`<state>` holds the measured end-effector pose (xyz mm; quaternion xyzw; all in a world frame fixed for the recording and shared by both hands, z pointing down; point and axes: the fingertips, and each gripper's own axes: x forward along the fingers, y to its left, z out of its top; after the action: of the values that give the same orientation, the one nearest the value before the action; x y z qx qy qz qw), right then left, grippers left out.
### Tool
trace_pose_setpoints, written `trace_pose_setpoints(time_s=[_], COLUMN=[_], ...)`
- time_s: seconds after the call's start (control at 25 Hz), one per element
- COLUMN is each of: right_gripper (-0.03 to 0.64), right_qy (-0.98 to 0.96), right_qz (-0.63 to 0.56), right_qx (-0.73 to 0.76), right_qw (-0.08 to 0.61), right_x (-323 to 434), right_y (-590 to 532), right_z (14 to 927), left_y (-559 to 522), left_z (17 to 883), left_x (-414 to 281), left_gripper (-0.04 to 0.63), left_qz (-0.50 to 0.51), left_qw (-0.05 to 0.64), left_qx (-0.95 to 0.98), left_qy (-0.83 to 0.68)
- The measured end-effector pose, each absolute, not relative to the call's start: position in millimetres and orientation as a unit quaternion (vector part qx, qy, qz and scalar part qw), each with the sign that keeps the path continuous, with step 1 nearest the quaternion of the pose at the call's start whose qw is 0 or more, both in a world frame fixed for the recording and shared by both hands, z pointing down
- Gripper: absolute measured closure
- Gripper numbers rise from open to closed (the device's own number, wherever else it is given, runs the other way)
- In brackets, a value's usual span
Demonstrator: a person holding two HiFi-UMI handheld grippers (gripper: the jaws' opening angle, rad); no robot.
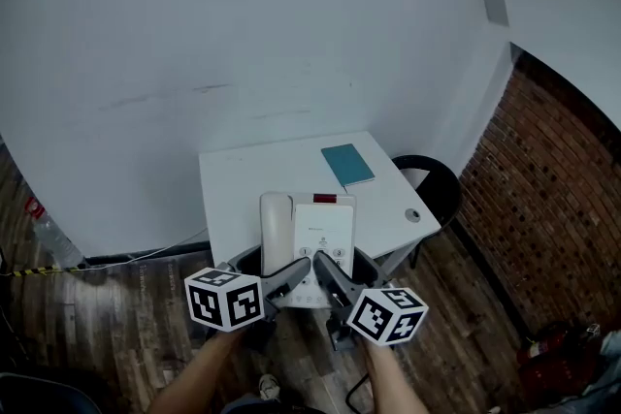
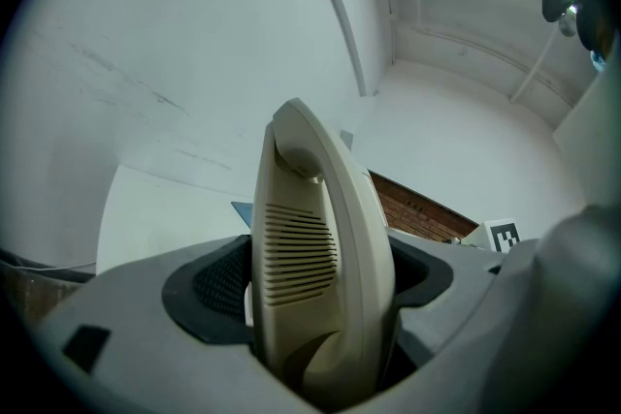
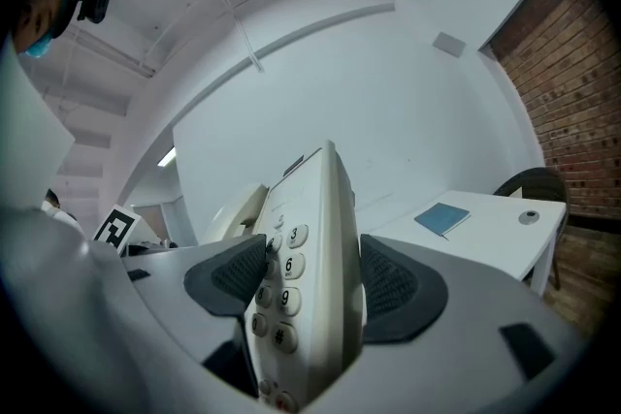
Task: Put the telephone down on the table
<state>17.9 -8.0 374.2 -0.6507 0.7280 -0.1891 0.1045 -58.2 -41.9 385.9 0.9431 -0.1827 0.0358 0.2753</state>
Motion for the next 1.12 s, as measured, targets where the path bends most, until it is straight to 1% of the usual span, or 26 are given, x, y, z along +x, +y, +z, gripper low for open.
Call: trace_pose_setpoints(time_s=[0.24,0.56,0.84,1.12], right_gripper=[0.313,0.313,0.313,0.313], right_qy=[0.723,0.724,0.731,0.758], right_qz=[-0.19,-0.191,-0.194,-0.205], right_qx=[-0.657,-0.655,-0.644,-0.61], right_qw=[0.1,0.105,0.11,0.109], right_x=[19,31,57,91], right_y=[-45,-70,-104,-165], right_z=[381,386,394,404], left_y=[-80,-104,-137,-191], left_z=[393,398,405,414], left_x=[-56,-44,-19,12], left_gripper=[0.19,0.19,0.19,0.19], left_qz=[0.038,0.041,0.044,0.043], left_qw=[0.28,0.277,0.273,0.272], left_qx=[0.943,0.943,0.941,0.932], left_qy=[-0.178,-0.18,-0.194,-0.237])
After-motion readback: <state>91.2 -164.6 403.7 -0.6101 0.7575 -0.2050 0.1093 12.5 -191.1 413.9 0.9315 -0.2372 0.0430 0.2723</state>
